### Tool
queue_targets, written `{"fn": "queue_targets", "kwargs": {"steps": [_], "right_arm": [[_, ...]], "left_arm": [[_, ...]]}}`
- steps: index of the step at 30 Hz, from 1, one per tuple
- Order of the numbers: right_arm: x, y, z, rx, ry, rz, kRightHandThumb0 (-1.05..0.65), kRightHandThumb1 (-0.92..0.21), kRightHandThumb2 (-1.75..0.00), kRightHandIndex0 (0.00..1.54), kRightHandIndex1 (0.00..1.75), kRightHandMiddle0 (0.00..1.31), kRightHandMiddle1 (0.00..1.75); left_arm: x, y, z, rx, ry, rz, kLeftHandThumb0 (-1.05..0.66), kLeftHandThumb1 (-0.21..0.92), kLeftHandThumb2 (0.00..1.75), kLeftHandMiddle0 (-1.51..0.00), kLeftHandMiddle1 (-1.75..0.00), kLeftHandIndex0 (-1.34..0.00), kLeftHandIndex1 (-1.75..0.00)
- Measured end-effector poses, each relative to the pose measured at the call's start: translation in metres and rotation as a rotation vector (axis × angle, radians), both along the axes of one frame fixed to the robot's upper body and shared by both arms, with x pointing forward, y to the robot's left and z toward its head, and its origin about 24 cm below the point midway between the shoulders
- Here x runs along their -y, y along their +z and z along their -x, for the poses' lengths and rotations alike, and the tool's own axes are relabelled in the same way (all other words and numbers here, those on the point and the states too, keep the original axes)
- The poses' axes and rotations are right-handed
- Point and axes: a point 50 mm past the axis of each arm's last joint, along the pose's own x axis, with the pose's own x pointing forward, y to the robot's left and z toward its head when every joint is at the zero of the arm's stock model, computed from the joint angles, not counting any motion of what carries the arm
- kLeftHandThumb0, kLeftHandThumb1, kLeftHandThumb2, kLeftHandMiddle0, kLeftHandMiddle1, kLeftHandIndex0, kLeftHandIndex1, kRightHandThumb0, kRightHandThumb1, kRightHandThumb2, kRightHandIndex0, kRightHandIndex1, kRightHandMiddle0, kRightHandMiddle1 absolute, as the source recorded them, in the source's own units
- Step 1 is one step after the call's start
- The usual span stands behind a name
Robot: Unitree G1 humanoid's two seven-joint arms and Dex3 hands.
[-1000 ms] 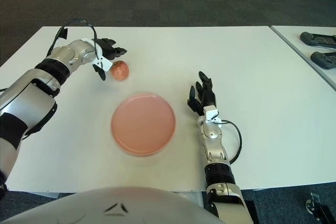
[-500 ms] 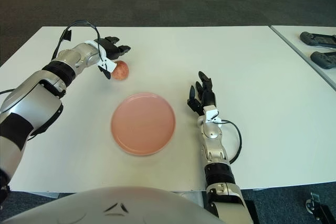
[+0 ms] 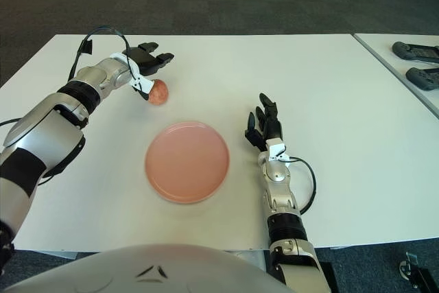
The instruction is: Put the apple into the plate.
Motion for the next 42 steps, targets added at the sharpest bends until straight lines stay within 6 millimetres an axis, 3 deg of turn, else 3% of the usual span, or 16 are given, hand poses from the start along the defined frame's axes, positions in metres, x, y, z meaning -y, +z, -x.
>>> {"fn": "queue_targets", "kwargs": {"steps": [20,42], "right_arm": [[0.002,-0.001,-0.001,0.007,-0.005,-0.007,-0.65,-0.92,-0.80,0.21,0.01,0.00,0.49],[0.003,-0.001,-0.002,0.009,-0.004,-0.007,-0.66,-0.92,-0.81,0.20,0.00,0.00,0.48]], "left_arm": [[-0.005,-0.004,0.000,-0.033,0.036,-0.001,-1.03,0.72,0.01,0.00,0.00,0.00,-0.14],[-0.012,-0.019,0.004,-0.233,0.104,-0.163,-0.92,0.76,0.04,0.00,0.00,0.00,-0.25]]}}
